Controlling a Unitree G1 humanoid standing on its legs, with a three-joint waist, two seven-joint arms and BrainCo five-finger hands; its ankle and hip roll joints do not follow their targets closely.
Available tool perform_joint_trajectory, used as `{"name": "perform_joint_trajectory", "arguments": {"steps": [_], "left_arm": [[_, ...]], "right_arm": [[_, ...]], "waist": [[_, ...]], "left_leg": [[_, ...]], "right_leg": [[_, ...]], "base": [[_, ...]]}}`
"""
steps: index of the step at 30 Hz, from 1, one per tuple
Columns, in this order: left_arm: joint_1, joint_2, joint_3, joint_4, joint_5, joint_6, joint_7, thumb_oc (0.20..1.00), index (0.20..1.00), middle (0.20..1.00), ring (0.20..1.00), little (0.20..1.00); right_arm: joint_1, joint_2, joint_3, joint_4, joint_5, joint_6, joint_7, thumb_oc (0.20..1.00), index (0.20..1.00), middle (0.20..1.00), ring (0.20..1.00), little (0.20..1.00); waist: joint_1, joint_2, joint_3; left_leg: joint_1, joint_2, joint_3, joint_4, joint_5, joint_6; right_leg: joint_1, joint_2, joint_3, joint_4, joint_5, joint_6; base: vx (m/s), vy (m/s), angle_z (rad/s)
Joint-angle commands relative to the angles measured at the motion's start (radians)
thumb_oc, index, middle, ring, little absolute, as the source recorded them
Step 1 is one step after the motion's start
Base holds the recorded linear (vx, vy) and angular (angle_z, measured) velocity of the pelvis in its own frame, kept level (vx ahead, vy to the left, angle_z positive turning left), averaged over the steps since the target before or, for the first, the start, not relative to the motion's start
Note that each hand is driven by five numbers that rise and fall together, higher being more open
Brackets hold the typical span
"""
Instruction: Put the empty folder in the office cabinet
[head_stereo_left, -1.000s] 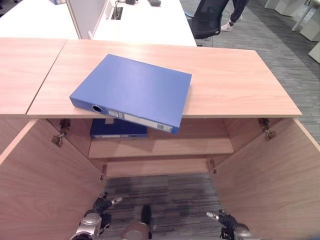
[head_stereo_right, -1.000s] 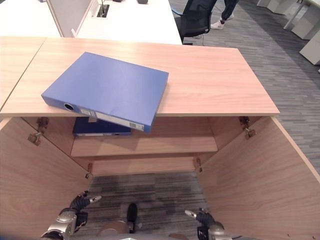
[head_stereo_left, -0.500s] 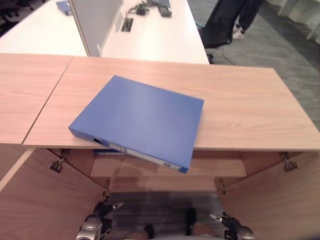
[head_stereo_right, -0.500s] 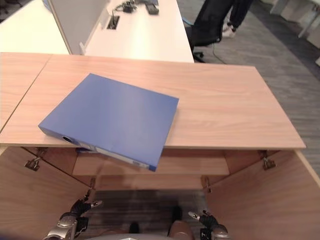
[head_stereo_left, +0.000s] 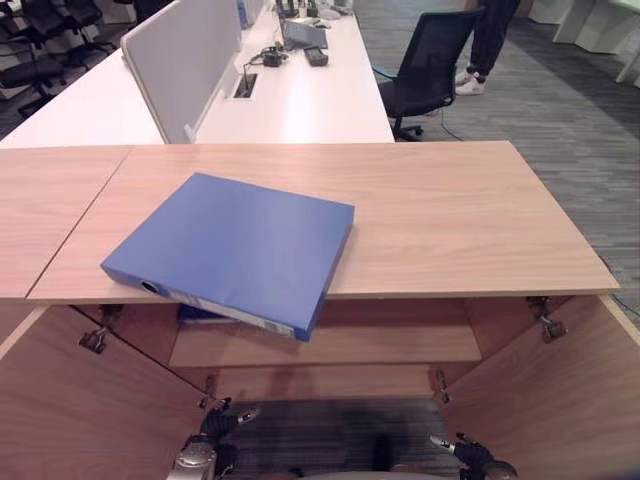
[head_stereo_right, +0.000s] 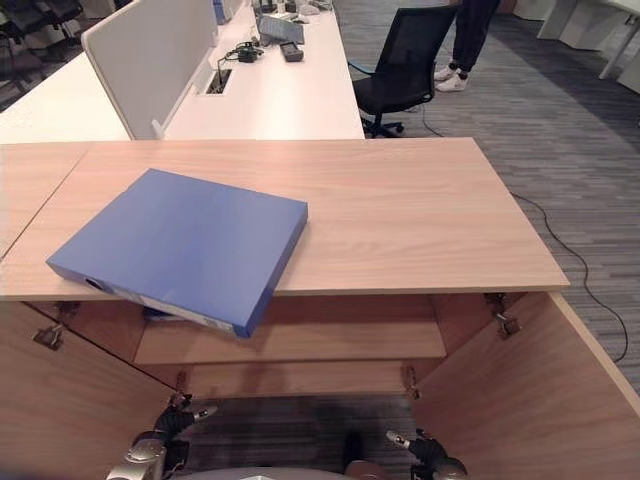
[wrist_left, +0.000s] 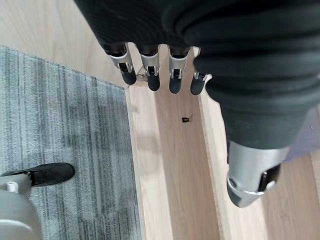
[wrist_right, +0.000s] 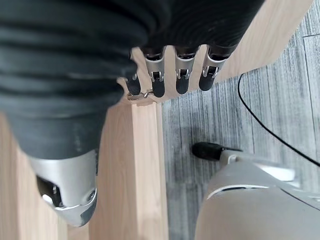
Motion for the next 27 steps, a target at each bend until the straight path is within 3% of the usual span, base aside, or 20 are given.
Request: {"name": "perform_joint_trajectory", "arguments": {"steps": [1,7,8,12,13,14,18,20,21,27], "left_arm": [[-0.052,0.020,-0.009,0.021,0.030,-0.038,0.001,1.000,1.000,1.000,1.000,1.000],[-0.053,0.011,0.001,0.040,0.008,-0.038,0.001,1.000,1.000,1.000,1.000,1.000],[-0.063,0.007,-0.001,0.038,-0.005,-0.039,0.004,1.000,1.000,1.000,1.000,1.000],[-0.094,0.000,-0.007,0.024,-0.038,-0.043,0.017,1.000,1.000,1.000,1.000,1.000],[-0.109,-0.006,-0.015,0.005,-0.044,-0.044,0.017,1.000,1.000,1.000,1.000,1.000],[-0.109,-0.006,-0.016,-0.011,-0.046,-0.044,0.014,1.000,1.000,1.000,1.000,1.000],[-0.097,-0.012,-0.019,-0.008,-0.027,-0.042,0.007,1.000,1.000,1.000,1.000,1.000],[-0.094,-0.014,-0.021,0.000,-0.027,-0.042,0.007,1.000,1.000,1.000,1.000,1.000],[-0.088,-0.018,-0.027,0.008,-0.020,-0.039,0.004,1.000,1.000,1.000,1.000,1.000],[-0.075,-0.003,-0.041,0.018,0.032,-0.036,-0.012,1.000,1.000,1.000,1.000,1.000]], "right_arm": [[-0.033,-0.022,0.004,0.006,-0.011,-0.016,-0.002,1.000,1.000,1.000,1.000,1.000],[-0.034,-0.024,0.007,0.002,-0.008,-0.018,0.000,1.000,1.000,1.000,1.000,1.000],[-0.041,-0.029,0.002,-0.001,0.002,-0.020,-0.005,1.000,1.000,1.000,1.000,1.000],[-0.061,-0.047,-0.013,-0.008,0.023,-0.024,-0.015,1.000,1.000,1.000,1.000,1.000],[-0.070,-0.063,-0.018,-0.015,0.027,-0.025,-0.019,1.000,1.000,1.000,1.000,1.000],[-0.072,-0.069,-0.020,-0.015,0.027,-0.024,-0.021,1.000,1.000,1.000,1.000,1.000],[-0.071,-0.076,-0.037,0.000,0.027,-0.021,-0.020,1.000,1.000,1.000,1.000,1.000],[-0.069,-0.077,-0.042,0.004,0.031,-0.020,-0.018,1.000,1.000,1.000,1.000,1.000],[-0.055,-0.076,-0.056,0.011,0.040,-0.016,-0.016,1.000,1.000,1.000,1.000,1.000],[-0.039,-0.054,-0.073,0.025,0.043,-0.008,-0.016,1.000,1.000,1.000,1.000,1.000]], "waist": [[-0.010,-0.023,0.029],[-0.014,-0.002,0.041],[-0.015,0.009,0.059],[-0.022,0.011,0.092],[-0.035,0.000,0.104],[-0.041,-0.004,0.102],[-0.062,-0.002,0.081],[-0.072,0.004,0.077],[-0.095,0.019,0.058],[-0.099,0.009,0.045]], "left_leg": [[-0.089,0.012,-0.061,0.012,0.052,-0.073],[-0.103,0.030,-0.085,0.015,0.075,-0.095],[-0.129,0.032,-0.093,0.019,0.101,-0.108],[-0.201,0.024,-0.093,0.078,0.113,-0.130],[-0.231,0.034,-0.035,0.153,0.092,-0.132],[-0.221,0.041,-0.019,0.177,0.071,-0.130],[-0.140,0.058,-0.062,0.223,0.006,-0.140],[-0.104,0.074,-0.061,0.217,-0.003,-0.144],[-0.051,0.091,-0.053,0.156,-0.027,-0.133],[-0.004,0.048,-0.032,0.073,-0.067,-0.088]], "right_leg": [[0.152,-0.063,-0.006,0.009,-0.165,0.078],[0.152,-0.043,-0.019,-0.003,-0.173,0.063],[0.145,-0.040,-0.026,-0.006,-0.172,0.060],[0.122,-0.062,-0.050,0.002,-0.169,0.057],[0.096,-0.088,-0.073,0.022,-0.161,0.056],[0.080,-0.097,-0.079,0.032,-0.156,0.052],[0.043,-0.102,-0.074,0.057,-0.142,0.051],[0.031,-0.100,-0.076,0.072,-0.141,0.050],[0.003,-0.098,-0.076,0.090,-0.133,0.060],[-0.027,-0.131,-0.036,0.111,-0.087,0.094]], "base": [[-0.01,-0.092,0.31],[-0.02,-0.110,0.15],[-0.14,-0.077,0.15],[-0.18,-0.005,0.21],[-0.32,0.029,0.39],[-0.24,0.021,0.54],[-0.12,0.065,0.16],[-0.07,0.151,-0.14],[-0.04,0.171,0.06],[-0.08,0.199,-0.08]]}}
